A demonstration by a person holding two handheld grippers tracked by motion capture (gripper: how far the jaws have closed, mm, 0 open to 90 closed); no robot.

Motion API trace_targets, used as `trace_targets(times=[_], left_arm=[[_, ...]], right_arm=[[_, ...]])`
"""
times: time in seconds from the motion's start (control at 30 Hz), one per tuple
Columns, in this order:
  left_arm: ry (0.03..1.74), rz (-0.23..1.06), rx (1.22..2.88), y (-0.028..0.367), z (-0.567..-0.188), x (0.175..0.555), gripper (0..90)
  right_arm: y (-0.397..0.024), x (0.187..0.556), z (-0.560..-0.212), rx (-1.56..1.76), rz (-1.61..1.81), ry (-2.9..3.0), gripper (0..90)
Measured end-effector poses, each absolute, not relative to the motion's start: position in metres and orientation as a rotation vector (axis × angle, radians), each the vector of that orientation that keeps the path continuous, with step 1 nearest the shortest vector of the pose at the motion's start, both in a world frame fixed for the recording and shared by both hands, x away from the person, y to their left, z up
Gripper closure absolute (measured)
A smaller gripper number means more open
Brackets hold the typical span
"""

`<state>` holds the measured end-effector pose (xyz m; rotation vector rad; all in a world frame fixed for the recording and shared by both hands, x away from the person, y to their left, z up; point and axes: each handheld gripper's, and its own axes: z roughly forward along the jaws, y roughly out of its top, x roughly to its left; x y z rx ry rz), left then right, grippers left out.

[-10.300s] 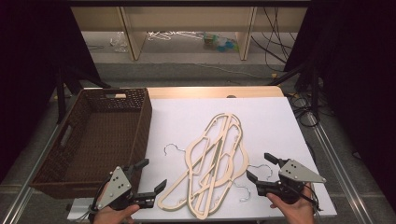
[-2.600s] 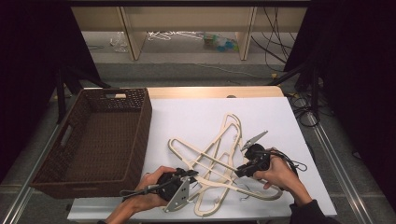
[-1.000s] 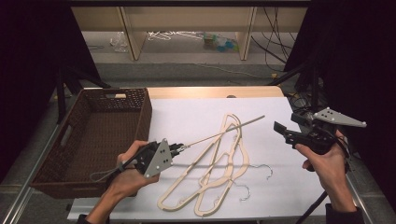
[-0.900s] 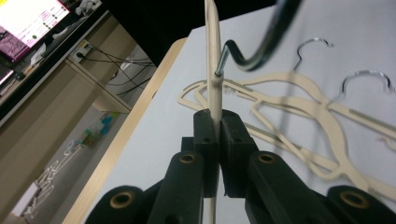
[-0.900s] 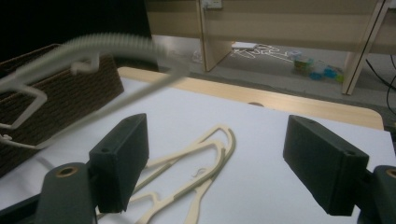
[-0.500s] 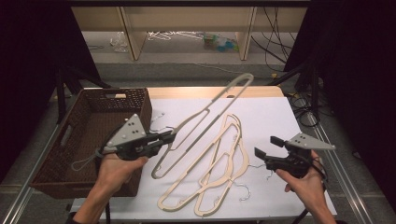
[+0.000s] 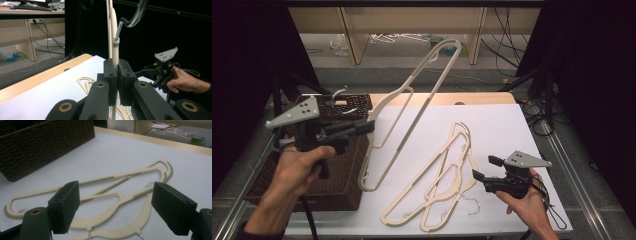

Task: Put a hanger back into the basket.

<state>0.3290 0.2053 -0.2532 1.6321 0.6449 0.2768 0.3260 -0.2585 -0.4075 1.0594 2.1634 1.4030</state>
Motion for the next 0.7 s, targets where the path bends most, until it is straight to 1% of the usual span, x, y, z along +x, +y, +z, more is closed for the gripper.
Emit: trace_targets(times=[0.03, 0.1, 0.17, 0.43, 0.53, 0.7], left_arm=[[0.655, 0.277, 1.63, 0.21, -0.249, 0.33, 86.1], [0.729, 0.251, 1.618, 0.219, -0.241, 0.327, 86.1], [0.686, 0.305, 1.623, 0.231, -0.234, 0.331, 86.0], [0.785, 0.416, 1.621, 0.277, -0.219, 0.334, 86.0], [0.818, 0.467, 1.637, 0.295, -0.22, 0.336, 86.1], [0.89, 0.555, 1.69, 0.325, -0.238, 0.341, 86.0]], right_arm=[[-0.259, 0.325, -0.407, 1.072, 1.41, 2.169, 23.8], [-0.261, 0.325, -0.406, 1.071, 1.365, 2.18, 23.8], [-0.262, 0.325, -0.406, 1.074, 1.367, 2.179, 23.8], [-0.262, 0.325, -0.407, 1.081, 1.409, 2.169, 23.8], [-0.262, 0.325, -0.407, 1.084, 1.396, 2.171, 23.8], [-0.263, 0.325, -0.409, 1.079, 1.408, 2.161, 23.7]])
